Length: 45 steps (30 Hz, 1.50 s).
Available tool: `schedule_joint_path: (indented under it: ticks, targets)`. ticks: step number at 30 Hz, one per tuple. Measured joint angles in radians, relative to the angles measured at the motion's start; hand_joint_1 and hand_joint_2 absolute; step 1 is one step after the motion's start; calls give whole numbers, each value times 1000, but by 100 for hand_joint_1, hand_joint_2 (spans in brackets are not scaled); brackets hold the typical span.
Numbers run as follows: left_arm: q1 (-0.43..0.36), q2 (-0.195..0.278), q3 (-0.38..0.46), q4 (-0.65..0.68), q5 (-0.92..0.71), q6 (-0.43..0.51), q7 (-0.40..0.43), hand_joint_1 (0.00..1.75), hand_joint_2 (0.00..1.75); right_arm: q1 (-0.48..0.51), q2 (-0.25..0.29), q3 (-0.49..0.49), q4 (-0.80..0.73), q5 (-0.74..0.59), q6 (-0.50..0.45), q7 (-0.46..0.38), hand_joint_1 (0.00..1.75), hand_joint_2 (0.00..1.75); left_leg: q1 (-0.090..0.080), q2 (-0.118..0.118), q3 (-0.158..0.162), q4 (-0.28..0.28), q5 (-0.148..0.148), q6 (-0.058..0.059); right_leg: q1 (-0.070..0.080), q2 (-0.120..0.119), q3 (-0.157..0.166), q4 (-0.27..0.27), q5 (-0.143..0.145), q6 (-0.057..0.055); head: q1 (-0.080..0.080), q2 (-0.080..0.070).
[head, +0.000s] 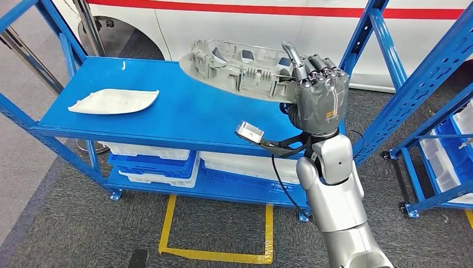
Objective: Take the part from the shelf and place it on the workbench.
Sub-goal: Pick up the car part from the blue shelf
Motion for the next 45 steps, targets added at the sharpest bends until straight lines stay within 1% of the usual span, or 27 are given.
schedule_joint_path:
  ticks: [2,4,5,6,8,10,11,15,17,19,20,21,22,24,26,28,30,32,34,35,36,37,40,41,42,44,45]
  targets:
    - [0,0,0,0,3,1,0,0,175,1,13,-26,-21,-10,0,-28,175,175,2,2,-38,88,-53,-5,0,-3,5,-6,2,-12,0,0]
    - [1,0,0,0,4,2,0,0,175,1,28,-52,-39,-25,0,-56,175,175,2,2,-95,214,-105,-7,4,-4,5,-5,0,-18,0,0]
    - [1,0,0,0,4,2,0,0,175,1,36,-64,-47,-31,0,-68,175,175,2,2,-111,248,-110,-7,6,-4,6,-4,-1,-20,0,0]
    - [1,0,0,0,4,2,1,0,175,1,42,-74,-56,-37,0,-80,175,175,2,2,-111,247,-97,-6,7,-4,6,-2,-2,-21,0,0]
    - [1,0,0,0,5,4,3,0,175,1,55,-94,-72,-52,0,-109,175,175,1,2,-66,148,-32,0,9,-1,8,2,-5,-21,0,0]
    - [0,0,0,0,7,8,10,0,175,-5,71,-116,-91,-70,0,-151,175,175,-3,2,-12,37,9,9,12,0,6,6,-9,-17,0,0]
    - [-1,-1,0,0,9,9,13,0,175,-9,79,-128,-101,-78,0,-170,175,175,-6,2,1,6,15,12,13,1,3,8,-8,-14,0,0]
    - [0,-1,0,0,17,11,25,0,175,-23,96,-159,-120,-93,0,-194,175,175,-4,1,12,-21,19,25,12,-1,-2,14,-16,4,1,0]
    - [0,-1,1,0,23,15,37,0,175,-34,98,-171,-127,-99,0,-193,175,175,0,3,16,-29,25,32,10,-2,-32,87,-66,13,1,0]
    - [-1,-2,2,0,27,19,47,0,175,-42,98,-180,-132,-106,0,-186,175,175,-1,4,16,-29,26,34,6,-2,-84,207,-124,19,1,0]
    - [-1,-2,3,0,30,20,50,0,175,-44,98,-183,-133,-108,0,-181,175,175,-1,5,16,-28,26,35,4,-2,-100,247,-135,22,2,0]
    - [-1,-2,3,0,32,21,51,0,175,-44,98,-186,-134,-110,0,-178,175,175,-1,5,16,-27,26,34,1,-3,-102,255,-129,24,2,0]
    - [0,-3,4,0,34,21,52,0,175,-45,98,-188,-134,-111,0,-175,175,175,-1,5,16,-25,26,34,-3,-3,-85,226,-105,25,2,0]
    - [0,-4,4,0,36,22,52,0,175,-50,98,-191,-135,-112,0,-173,175,175,-1,3,14,-20,25,31,-8,-3,-22,110,-47,25,2,0]
    - [-1,-5,5,0,37,23,52,0,175,-59,99,-192,-138,-114,0,-171,175,175,-4,1,6,-12,26,23,-5,-1,16,27,-22,22,1,0]
    - [0,-5,5,0,38,25,52,0,175,-64,100,-195,-139,-116,0,-171,175,175,-5,1,-2,-9,32,11,0,2,14,14,-19,14,1,0]
    - [3,-5,7,0,39,26,52,0,175,-64,102,-198,-139,-116,0,-174,175,175,-2,1,-9,-2,21,1,0,1,9,11,-8,-1,1,0]
    - [5,-5,8,0,40,26,53,0,175,-64,103,-199,-140,-119,0,-179,175,175,1,2,-33,62,-37,-5,-1,-3,2,5,4,-18,1,0]
    - [6,-5,8,0,41,27,53,0,175,-63,105,-201,-141,-125,0,-186,175,175,1,3,-71,182,-116,-8,2,-6,-12,5,15,-25,1,0]
    - [7,-5,8,0,42,27,53,0,175,-62,105,-203,-141,-129,0,-189,175,175,1,3,-83,231,-141,-9,4,-7,-20,5,21,-25,1,0]
    - [8,-5,8,0,43,27,53,0,175,-61,105,-206,-141,-133,0,-192,175,175,1,3,-79,250,-148,-8,6,-8,-28,6,28,-26,1,0]
    - [8,-5,8,0,44,27,53,0,175,-60,105,-209,-141,-136,0,-194,175,175,1,3,-58,232,-139,-7,7,-8,-36,6,35,-25,1,0]
    - [8,-5,9,0,45,30,52,0,175,-60,105,-219,-142,-140,0,-194,175,175,-4,3,67,43,-76,4,9,-7,-55,7,55,-18,1,0]
    - [8,-5,9,0,45,31,52,0,175,-61,105,-222,-143,-140,0,-194,175,175,-7,2,92,-2,-64,7,10,-8,-59,6,62,-13,1,0]
    - [8,-5,9,0,46,31,52,0,175,-61,104,-224,-143,-140,0,-192,175,175,-10,2,100,-23,-60,10,9,-8,-62,5,69,-7,1,0]
    - [10,-5,10,0,47,33,52,0,175,-62,104,-226,-144,-140,0,-188,175,175,-13,1,94,-28,-44,17,8,-8,-66,-3,85,5,1,0]
    - [11,-5,10,0,48,33,52,0,175,-62,104,-227,-144,-139,0,-186,175,175,-11,4,90,-33,-32,22,7,-7,-70,-3,81,9,2,0]
